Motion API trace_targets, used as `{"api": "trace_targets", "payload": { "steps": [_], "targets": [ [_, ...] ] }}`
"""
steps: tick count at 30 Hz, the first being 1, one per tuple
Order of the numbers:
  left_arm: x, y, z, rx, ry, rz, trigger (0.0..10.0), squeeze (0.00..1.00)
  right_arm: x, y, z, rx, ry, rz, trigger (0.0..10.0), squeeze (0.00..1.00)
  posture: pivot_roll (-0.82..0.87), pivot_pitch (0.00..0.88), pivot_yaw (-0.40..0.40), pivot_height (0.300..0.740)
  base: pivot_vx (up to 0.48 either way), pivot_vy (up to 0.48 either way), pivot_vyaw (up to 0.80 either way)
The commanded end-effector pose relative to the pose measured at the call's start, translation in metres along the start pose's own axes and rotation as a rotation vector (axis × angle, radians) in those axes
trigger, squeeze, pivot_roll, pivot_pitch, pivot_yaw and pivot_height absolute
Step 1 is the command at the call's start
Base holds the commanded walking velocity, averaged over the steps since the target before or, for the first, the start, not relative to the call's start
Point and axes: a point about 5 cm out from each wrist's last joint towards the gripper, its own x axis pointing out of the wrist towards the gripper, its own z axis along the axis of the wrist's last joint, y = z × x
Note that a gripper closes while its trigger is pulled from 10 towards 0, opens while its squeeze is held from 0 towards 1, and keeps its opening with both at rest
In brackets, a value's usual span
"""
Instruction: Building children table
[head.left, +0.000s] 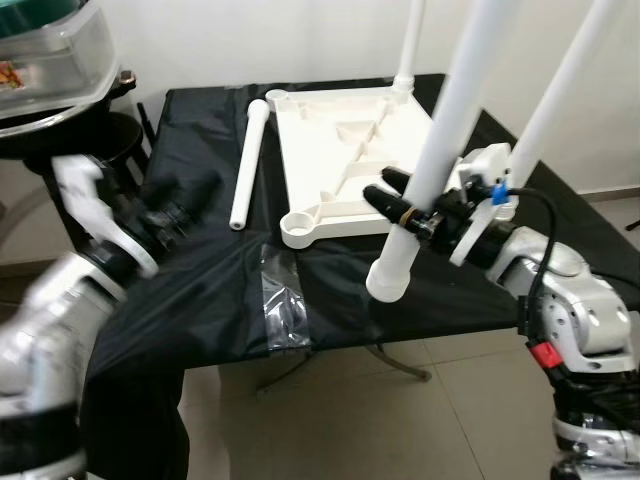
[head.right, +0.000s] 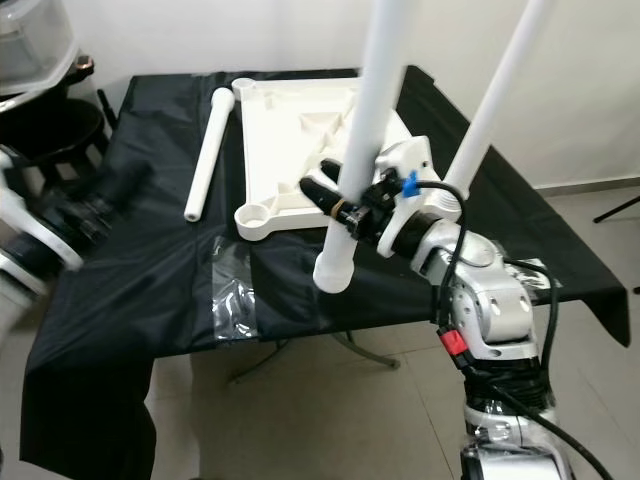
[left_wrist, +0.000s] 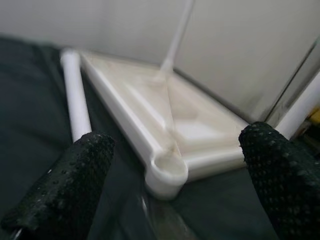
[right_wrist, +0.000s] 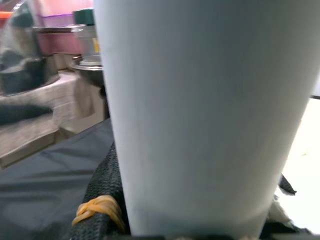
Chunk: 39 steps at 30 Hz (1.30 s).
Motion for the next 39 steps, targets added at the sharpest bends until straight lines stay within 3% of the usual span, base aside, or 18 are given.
{"api": "trace_targets", "payload": {
  "steps": [1,4,15,23,25,29,32,39],
  "targets": [
    [0.003,-0.022,-0.005,0.031,-0.005,-0.048,10.0,0.0,0.001,0.008,0.0,-0.013,0.007,-0.017,10.0,0.0,-0.02,0.14,-0.012,0.74,0.247,0.0,0.0],
    [0.006,-0.041,-0.017,-0.036,-0.011,-0.089,10.0,0.0,0.004,0.011,0.003,-0.04,-0.005,-0.047,10.0,0.0,-0.02,0.138,-0.007,0.74,0.309,0.0,-0.53],
    [0.015,-0.057,-0.021,-0.062,-0.037,-0.116,10.0,0.0,0.011,0.016,0.013,-0.041,-0.081,-0.022,10.0,0.0,-0.02,0.133,-0.011,0.74,0.348,0.0,-0.15],
    [0.015,-0.061,-0.021,-0.051,-0.06,-0.092,10.0,0.0,0.012,0.024,0.017,-0.063,-0.102,0.021,10.0,0.0,-0.02,0.135,-0.013,0.74,0.443,0.0,0.38],
    [0.015,-0.062,-0.021,-0.051,-0.066,-0.085,10.0,0.0,0.012,0.028,0.02,-0.023,-0.129,0.05,10.0,0.0,-0.02,0.134,-0.013,0.74,0.48,0.0,0.0],
    [0.015,-0.064,-0.023,-0.054,-0.07,-0.079,10.0,0.0,0.011,0.031,0.019,-0.113,-0.085,0.062,10.0,0.0,-0.03,0.137,-0.007,0.74,0.48,0.0,0.73],
    [0.018,-0.061,-0.026,-0.054,-0.064,-0.03,10.0,0.0,0.008,0.033,0.02,-0.142,-0.057,0.12,10.0,0.0,-0.04,0.138,-0.006,0.74,0.285,0.0,0.8],
    [0.017,-0.052,-0.041,-0.017,0.009,0.06,10.0,0.0,0.002,0.037,0.02,-0.11,-0.045,0.184,10.0,0.0,-0.05,0.144,0.0,0.74,0.0,0.0,0.8]
  ]
}}
